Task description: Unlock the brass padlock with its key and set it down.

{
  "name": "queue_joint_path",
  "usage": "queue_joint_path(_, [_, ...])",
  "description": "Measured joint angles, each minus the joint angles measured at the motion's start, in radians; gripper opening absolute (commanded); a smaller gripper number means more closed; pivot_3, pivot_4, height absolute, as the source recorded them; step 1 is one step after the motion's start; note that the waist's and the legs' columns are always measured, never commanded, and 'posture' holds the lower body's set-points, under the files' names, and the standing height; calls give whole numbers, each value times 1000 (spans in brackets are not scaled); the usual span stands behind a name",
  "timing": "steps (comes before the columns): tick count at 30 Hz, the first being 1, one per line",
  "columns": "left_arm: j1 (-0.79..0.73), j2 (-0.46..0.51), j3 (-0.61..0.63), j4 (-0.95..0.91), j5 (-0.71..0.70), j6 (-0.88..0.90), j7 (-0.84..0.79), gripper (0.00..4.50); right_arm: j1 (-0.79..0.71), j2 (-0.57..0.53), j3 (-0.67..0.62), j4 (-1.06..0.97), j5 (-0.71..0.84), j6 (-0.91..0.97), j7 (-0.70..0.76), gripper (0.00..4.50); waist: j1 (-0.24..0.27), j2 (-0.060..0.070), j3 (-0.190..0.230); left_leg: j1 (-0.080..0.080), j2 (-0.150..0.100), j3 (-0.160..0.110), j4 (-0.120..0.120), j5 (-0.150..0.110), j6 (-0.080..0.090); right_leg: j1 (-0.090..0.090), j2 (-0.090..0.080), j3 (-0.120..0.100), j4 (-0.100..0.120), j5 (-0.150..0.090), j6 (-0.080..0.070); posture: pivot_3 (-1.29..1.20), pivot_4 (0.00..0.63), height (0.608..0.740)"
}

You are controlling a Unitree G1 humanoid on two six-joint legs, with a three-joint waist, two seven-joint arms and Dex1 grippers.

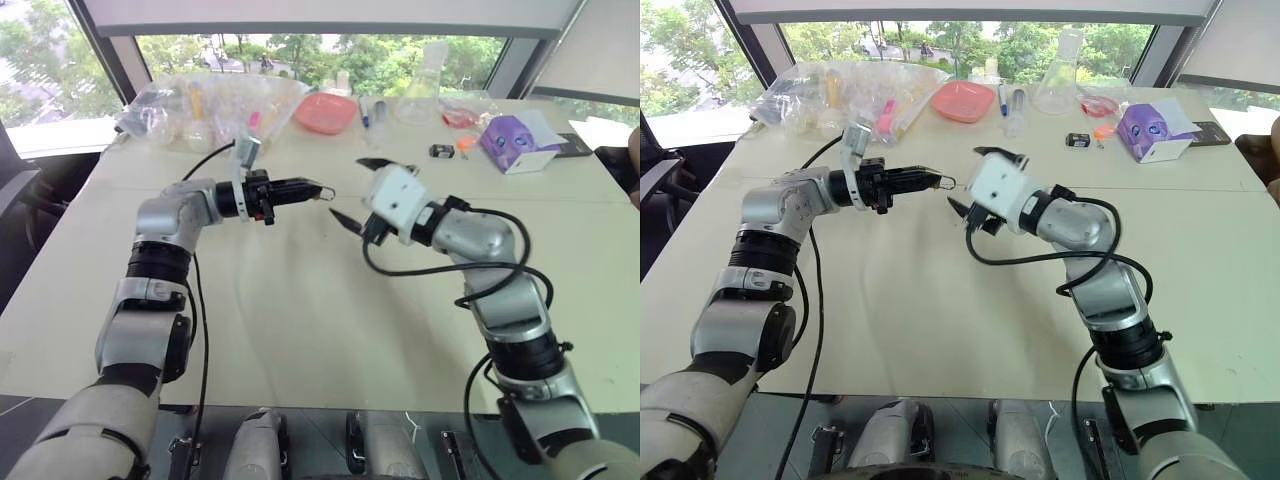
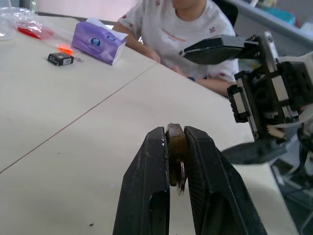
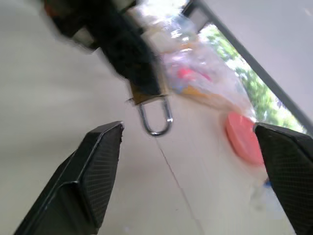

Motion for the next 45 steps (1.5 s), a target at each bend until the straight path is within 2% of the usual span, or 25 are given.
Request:
queue_joint_path(3, [0, -3, 14, -31, -37, 45, 6, 42, -10, 43, -58, -52, 44, 87, -67, 4454, -1, 0, 0, 0, 0, 0, 0, 0, 0, 0, 0, 0, 0, 0, 0, 0, 150, 733])
queue_joint_path(11, [2, -3, 34, -65, -78, 96, 2, 42, -11, 42, -32, -39, 45, 126, -139, 4454, -2, 0, 0, 0, 0, 0, 0, 0, 0, 0, 0, 0, 0, 0, 0, 0, 150, 733])
queue_joint_path(25, [45, 8, 25, -146, -91, 129, -11, 42, -21, 11, 25, 52, 65, 89, -115, 4454, -1, 0, 0, 0, 0, 0, 0, 0, 0, 0, 0, 0, 0, 0, 0, 0, 150, 733])
queue_joint_path(29, [45, 6, 16, -146, -79, 102, 7, 42, -11, -36, 21, 37, 72, 117, -110, 4454, 2, 0, 0, 0, 0, 0, 0, 0, 0, 0, 0, 0, 0, 0, 0, 0, 150, 733])
queue_joint_path(33, [56, -27, -8, -125, -38, 62, 59, 42, 67, -183, -28, -61, 92, 265, -68, 4454, 6, 0, 0, 0, -1, -1, 0, -1, 1, 1, -1, 0, -1, 0, 0, 0, 150, 733])
queue_joint_path(36, [53, -100, -22, -50, -10, 50, 127, 42, 167, -292, -76, -235, 201, 524, 19, 4454, 15, 0, 0, 0, -1, -2, 0, -1, 2, 1, 0, 0, -2, 0, 0, 0, 150, 733])
queue_joint_path(41, [33, -230, -75, 120, 38, 47, 177, 42, 228, -324, -101, -405, 349, 861, 52, 4454, 11, 0, 0, 0, -1, -3, 0, -5, 9, 1, 0, 0, -1, 0, 0, 0, 150, 733])
queue_joint_path(45, [-25, -293, -79, 300, 87, 37, 249, 42, 228, -344, -101, -414, 357, 954, -3, 4454, 9, 0, 0, 0, -1, -4, 0, -5, 9, 1, 0, 0, -1, 0, 0, 0, 150, 733])
